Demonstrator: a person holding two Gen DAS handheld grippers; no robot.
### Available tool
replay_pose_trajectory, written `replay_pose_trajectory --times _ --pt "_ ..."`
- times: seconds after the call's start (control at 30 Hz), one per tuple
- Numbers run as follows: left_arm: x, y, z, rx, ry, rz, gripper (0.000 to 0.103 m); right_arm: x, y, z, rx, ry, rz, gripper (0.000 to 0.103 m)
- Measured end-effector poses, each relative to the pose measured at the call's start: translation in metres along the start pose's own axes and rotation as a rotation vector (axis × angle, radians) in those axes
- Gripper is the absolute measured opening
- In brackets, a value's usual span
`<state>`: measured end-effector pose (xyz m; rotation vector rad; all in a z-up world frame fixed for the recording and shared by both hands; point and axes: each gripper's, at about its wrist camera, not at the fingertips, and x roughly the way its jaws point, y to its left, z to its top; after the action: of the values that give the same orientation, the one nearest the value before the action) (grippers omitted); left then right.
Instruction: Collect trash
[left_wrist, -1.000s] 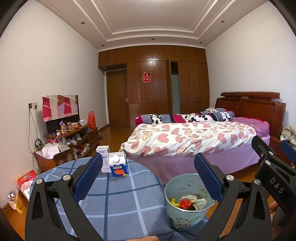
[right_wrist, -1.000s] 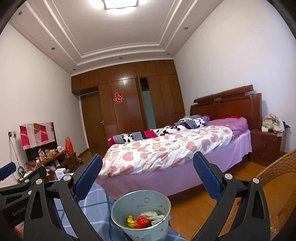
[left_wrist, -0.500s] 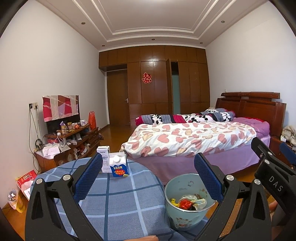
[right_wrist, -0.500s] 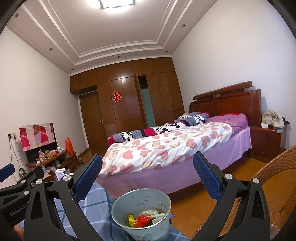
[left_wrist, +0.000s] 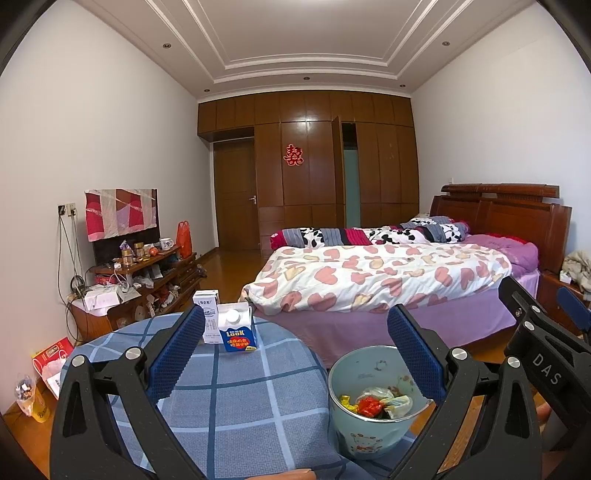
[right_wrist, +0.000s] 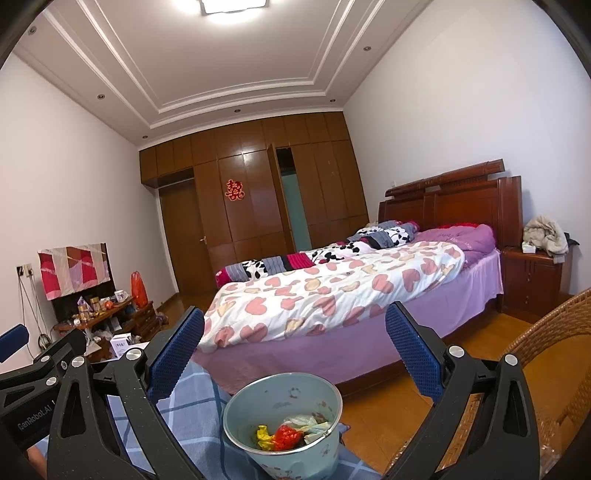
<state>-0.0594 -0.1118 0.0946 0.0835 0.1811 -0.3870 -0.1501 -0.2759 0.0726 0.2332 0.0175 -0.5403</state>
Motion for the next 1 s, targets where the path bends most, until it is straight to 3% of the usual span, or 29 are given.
replay_pose_trajectory --times 1.0 --pt "0.0006 -0.0009 -0.0008 -0.001 0.001 0.000 0.097 0.0009 0.0005 -0.0020 0.002 0.008 -0.004 0.097"
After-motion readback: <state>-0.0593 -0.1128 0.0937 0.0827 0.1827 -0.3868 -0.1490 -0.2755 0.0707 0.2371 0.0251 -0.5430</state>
